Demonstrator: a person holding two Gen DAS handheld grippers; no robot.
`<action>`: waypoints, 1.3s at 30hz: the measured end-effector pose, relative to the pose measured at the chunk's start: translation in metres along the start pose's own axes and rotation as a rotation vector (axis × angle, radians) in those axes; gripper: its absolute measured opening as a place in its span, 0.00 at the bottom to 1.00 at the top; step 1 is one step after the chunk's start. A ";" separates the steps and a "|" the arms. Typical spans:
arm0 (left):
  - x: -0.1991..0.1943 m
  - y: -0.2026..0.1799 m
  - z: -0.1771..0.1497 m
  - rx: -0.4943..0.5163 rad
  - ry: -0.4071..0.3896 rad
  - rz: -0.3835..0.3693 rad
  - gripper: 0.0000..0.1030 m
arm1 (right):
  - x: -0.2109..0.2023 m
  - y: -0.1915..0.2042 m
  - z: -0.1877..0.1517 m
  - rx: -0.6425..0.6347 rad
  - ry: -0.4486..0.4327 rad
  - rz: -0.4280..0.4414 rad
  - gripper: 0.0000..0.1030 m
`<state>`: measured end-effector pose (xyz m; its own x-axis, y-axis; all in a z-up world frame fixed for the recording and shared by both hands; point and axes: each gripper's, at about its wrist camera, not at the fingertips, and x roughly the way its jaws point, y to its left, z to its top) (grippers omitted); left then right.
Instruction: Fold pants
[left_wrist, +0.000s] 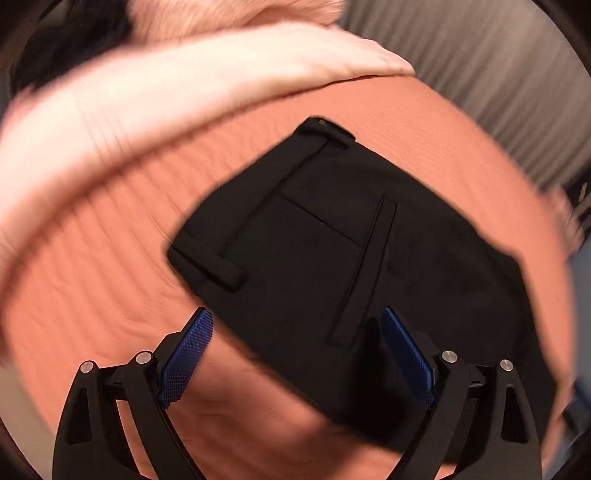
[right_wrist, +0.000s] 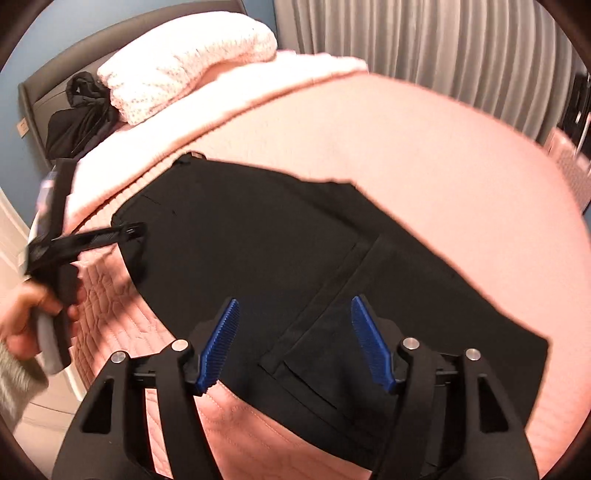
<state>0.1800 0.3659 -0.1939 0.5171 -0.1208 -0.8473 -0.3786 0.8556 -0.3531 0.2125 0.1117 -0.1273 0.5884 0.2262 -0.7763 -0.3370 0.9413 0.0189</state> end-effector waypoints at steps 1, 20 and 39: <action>0.007 0.007 0.003 -0.085 0.016 -0.044 0.88 | -0.007 0.000 0.000 -0.006 -0.010 -0.008 0.60; -0.005 -0.046 0.022 0.004 -0.265 0.109 0.19 | -0.088 -0.067 -0.053 0.186 -0.044 -0.180 0.69; -0.010 -0.358 -0.278 0.975 -0.042 -0.255 0.11 | -0.190 -0.218 -0.189 0.507 -0.099 -0.385 0.79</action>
<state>0.0971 -0.0792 -0.1688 0.5286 -0.3557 -0.7708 0.5301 0.8475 -0.0275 0.0354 -0.1835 -0.1027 0.6709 -0.1525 -0.7257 0.2868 0.9558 0.0643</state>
